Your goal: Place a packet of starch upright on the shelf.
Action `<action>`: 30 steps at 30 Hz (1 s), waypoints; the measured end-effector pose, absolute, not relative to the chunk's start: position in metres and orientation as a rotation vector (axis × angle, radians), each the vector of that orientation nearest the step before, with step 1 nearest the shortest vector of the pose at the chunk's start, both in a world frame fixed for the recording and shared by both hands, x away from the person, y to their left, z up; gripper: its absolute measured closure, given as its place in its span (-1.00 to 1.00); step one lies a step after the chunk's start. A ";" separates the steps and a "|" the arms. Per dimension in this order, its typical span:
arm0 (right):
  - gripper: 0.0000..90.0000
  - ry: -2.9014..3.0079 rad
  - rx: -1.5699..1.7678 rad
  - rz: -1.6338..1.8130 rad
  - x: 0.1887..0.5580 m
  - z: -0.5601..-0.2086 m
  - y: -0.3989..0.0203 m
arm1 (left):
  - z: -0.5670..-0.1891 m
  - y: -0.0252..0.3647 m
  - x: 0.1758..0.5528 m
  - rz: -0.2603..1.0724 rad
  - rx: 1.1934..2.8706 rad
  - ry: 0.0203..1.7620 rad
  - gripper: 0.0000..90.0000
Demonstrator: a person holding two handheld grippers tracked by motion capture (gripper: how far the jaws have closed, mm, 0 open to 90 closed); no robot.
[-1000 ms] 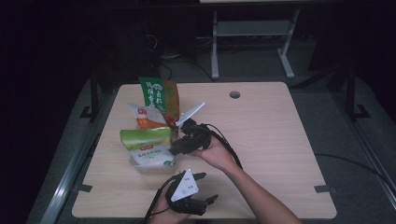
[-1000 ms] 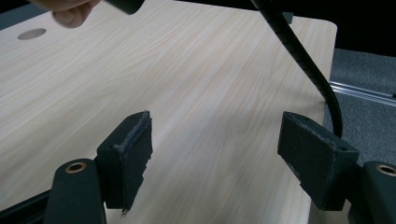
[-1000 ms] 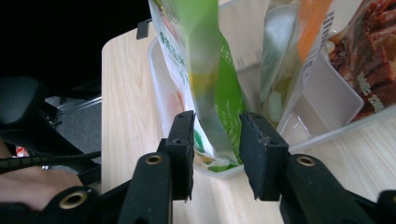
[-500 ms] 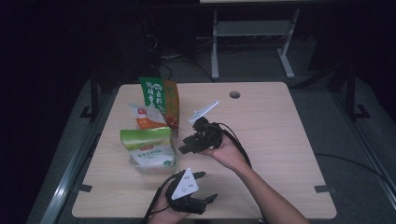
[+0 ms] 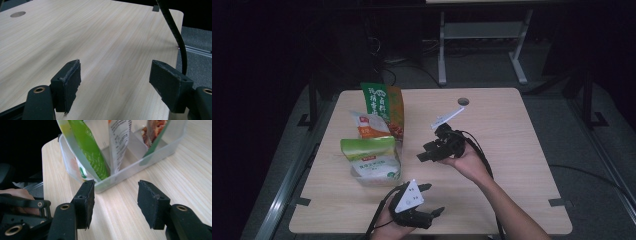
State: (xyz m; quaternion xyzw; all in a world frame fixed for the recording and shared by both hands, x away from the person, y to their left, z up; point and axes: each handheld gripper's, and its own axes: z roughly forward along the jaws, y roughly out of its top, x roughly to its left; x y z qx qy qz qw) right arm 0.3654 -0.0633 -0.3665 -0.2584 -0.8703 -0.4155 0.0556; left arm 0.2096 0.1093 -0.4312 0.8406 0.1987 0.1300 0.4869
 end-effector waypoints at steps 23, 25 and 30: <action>-0.07 -2.615 -0.917 -1.257 0.360 -0.380 -0.115 | -0.430 0.114 0.213 0.319 2.040 0.486 -0.45; -0.07 -2.616 -0.928 -1.259 0.359 -0.381 -0.121 | -0.430 0.114 0.213 0.316 2.045 0.488 -0.44; -0.09 -2.601 -0.957 -1.265 0.353 -0.381 -0.138 | -0.430 0.114 0.213 0.317 2.043 0.484 -0.45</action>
